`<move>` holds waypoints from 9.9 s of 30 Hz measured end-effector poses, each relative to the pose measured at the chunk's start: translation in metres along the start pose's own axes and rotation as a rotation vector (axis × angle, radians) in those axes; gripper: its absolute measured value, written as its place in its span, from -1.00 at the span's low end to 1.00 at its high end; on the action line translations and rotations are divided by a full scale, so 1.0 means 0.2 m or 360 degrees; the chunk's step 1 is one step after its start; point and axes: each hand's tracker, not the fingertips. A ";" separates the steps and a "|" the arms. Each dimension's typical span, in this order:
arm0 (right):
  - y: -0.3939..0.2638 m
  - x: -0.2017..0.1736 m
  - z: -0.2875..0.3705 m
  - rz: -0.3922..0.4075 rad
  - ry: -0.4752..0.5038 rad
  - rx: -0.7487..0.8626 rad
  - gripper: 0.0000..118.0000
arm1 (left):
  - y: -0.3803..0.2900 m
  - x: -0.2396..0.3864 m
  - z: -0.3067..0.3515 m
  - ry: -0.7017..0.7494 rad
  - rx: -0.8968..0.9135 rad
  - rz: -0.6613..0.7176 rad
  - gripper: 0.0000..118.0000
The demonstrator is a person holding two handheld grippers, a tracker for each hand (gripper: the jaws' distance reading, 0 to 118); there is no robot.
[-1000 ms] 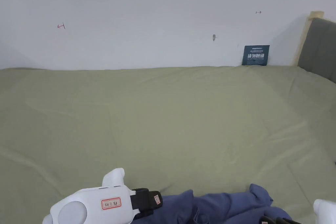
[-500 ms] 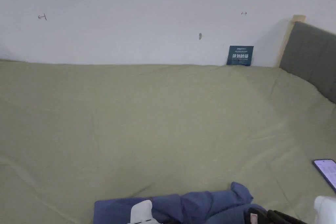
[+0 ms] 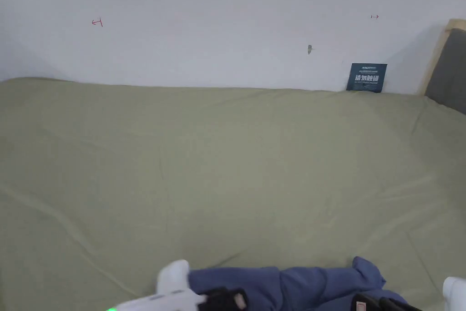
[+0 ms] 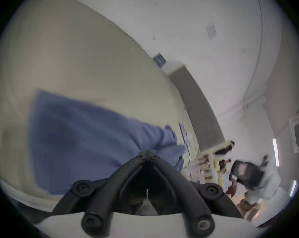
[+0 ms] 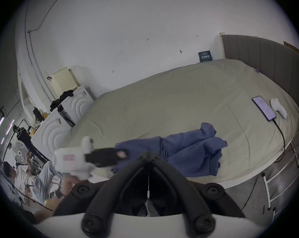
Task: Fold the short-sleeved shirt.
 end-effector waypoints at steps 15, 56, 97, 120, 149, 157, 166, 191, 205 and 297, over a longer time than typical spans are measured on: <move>0.08 -0.02 -0.01 0.0023 0.0059 0.0035 -0.96 | 0.08 -0.55 0.14 0.0028 -0.0166 0.0575 0.90; 0.06 0.09 0.18 0.0045 -0.0132 0.0087 -0.96 | -0.12 0.71 -0.49 0.0439 -0.0402 -0.0958 -0.73; 0.18 0.25 -0.12 -0.0122 0.0165 -0.0039 -0.97 | -0.16 0.25 -0.33 -0.0330 -0.0152 -0.0079 -1.00; -0.07 0.95 -1.04 -0.0753 0.0699 -0.0820 -0.97 | 0.03 -0.22 -0.17 -0.0076 -0.0158 0.0165 -1.00; 0.06 0.79 -0.83 -0.0329 0.0553 -0.0526 -0.97 | 0.05 -0.28 -0.33 -0.0192 -0.0361 0.0231 -0.57; 0.18 0.35 -0.90 -0.0148 0.0795 -0.0427 -0.97 | 0.53 -0.62 0.30 -0.0055 -0.0218 0.0183 -0.57; 0.09 -0.09 -1.04 -0.0036 0.0934 -0.0518 -0.97 | 0.93 -1.17 1.18 0.0289 -0.0167 0.0165 -0.57; 0.36 -0.01 -0.56 0.0229 0.0459 -0.0106 -0.97 | 0.73 -0.06 1.43 0.1072 0.0632 -0.0856 -1.00; 0.52 -0.05 -0.12 0.0471 -0.0494 0.0562 -0.97 | 0.30 0.69 0.71 0.1096 0.0939 -0.1084 -1.00; 0.45 -0.31 0.11 0.0401 -0.0404 0.0752 0.80 | 0.13 0.94 0.80 0.1005 0.1121 -0.0997 1.00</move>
